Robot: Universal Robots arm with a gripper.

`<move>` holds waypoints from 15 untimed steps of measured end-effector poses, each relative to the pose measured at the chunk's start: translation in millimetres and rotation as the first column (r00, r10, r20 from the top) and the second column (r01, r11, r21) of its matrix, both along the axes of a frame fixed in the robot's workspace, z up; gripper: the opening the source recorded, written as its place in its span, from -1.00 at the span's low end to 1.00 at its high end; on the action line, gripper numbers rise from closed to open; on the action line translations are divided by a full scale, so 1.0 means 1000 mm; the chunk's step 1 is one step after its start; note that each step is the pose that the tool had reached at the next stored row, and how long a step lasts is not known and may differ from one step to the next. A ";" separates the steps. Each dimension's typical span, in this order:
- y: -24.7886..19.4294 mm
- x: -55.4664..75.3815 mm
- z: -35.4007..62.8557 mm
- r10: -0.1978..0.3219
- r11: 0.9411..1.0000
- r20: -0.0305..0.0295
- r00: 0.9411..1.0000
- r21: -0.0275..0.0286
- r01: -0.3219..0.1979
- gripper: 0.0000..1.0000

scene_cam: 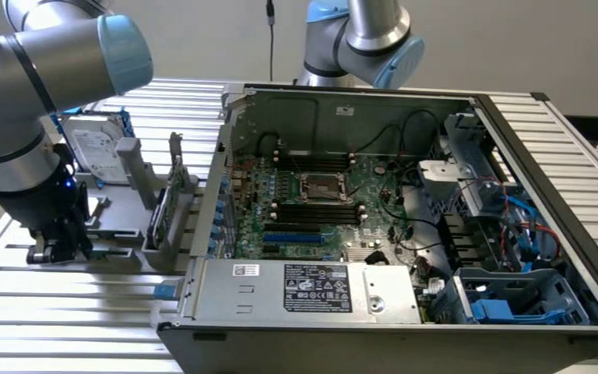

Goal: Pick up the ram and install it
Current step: 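Pick up the ram and move it above insertion slot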

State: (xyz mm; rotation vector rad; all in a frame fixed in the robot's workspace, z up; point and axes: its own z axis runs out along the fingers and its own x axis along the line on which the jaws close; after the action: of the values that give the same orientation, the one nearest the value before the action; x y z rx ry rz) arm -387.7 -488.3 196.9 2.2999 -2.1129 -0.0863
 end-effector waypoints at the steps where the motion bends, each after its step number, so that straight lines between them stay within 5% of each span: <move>1: 0.0000 0.000 -0.0001 0.000 1.000 0.000 1.000 0.001 0.000 -0.53; 15: 0.0000 0.000 0.0001 -0.002 1.000 0.000 1.000 0.011 0.002 -0.72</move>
State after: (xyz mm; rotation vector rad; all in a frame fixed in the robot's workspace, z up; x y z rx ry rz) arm -387.4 -488.3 196.9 2.3037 -2.1198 -0.0979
